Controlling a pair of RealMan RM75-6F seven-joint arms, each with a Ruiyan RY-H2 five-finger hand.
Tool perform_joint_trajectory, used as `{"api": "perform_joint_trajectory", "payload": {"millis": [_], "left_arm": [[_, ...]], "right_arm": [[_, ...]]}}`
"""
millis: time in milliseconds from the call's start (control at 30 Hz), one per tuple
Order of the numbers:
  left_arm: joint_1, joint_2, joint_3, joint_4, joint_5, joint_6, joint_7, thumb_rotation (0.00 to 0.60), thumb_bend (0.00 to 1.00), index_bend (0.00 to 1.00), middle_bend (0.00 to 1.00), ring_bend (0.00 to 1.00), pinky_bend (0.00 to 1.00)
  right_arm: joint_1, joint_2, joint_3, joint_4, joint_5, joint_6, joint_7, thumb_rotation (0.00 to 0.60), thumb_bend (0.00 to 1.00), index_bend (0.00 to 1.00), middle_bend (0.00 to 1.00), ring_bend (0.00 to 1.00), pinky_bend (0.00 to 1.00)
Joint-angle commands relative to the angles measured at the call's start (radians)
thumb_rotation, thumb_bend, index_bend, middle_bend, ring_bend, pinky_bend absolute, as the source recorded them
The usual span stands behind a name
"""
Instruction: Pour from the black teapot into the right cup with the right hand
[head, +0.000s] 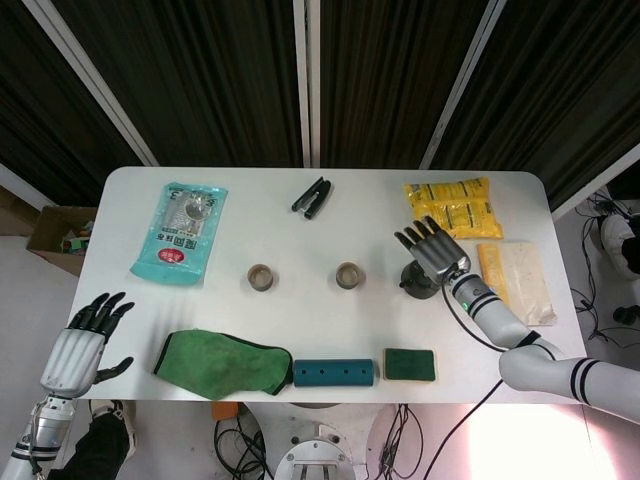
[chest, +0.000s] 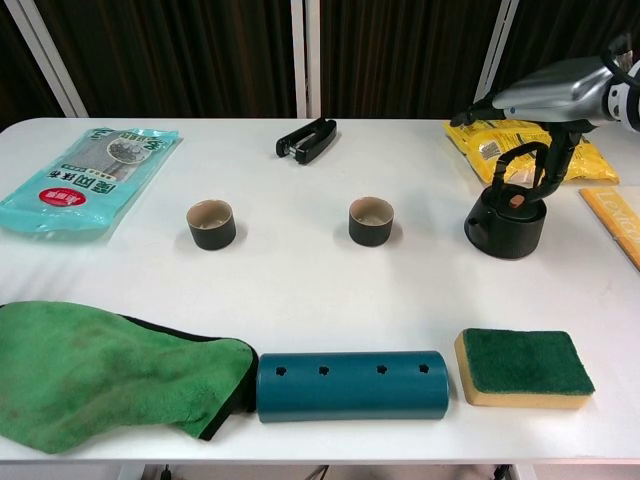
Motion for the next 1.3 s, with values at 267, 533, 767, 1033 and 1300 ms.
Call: {"api": "perform_joint_trajectory", "payload": {"millis": [267, 533, 767, 1033, 1300], "left_arm": [[0.001, 0.000, 0.000, 0.005, -0.005, -0.002, -0.006, 0.600, 0.13, 0.19, 0.10, 0.07, 0.22], [-0.001, -0.002, 0.000, 0.006, -0.004, -0.004, -0.004, 0.600, 0.13, 0.19, 0.10, 0.07, 0.22], [-0.002, 0.000, -0.001, 0.002, -0.006, -0.005, -0.002, 0.600, 0.13, 0.20, 0.10, 0.07, 0.22], [-0.006, 0.000, -0.002, 0.000, -0.005, -0.008, 0.001, 0.600, 0.13, 0.20, 0.10, 0.07, 0.22], [-0.006, -0.001, -0.002, 0.001, -0.008, -0.010, 0.000, 0.600, 0.13, 0.20, 0.10, 0.07, 0.22]], "right_arm": [[0.021, 0.022, -0.026, 0.000, 0.008, -0.005, 0.052, 0.582, 0.00, 0.14, 0.23, 0.08, 0.04], [0.027, 0.014, -0.045, 0.009, -0.001, 0.008, 0.078, 0.582, 0.00, 0.14, 0.23, 0.10, 0.12], [0.029, 0.005, -0.053, 0.029, -0.019, 0.011, 0.108, 0.582, 0.00, 0.14, 0.24, 0.14, 0.21], [0.024, -0.002, -0.056, 0.043, -0.065, 0.019, 0.155, 0.581, 0.00, 0.17, 0.28, 0.19, 0.22], [0.028, -0.003, -0.063, 0.049, -0.076, 0.007, 0.174, 0.584, 0.00, 0.27, 0.38, 0.29, 0.28]]}}
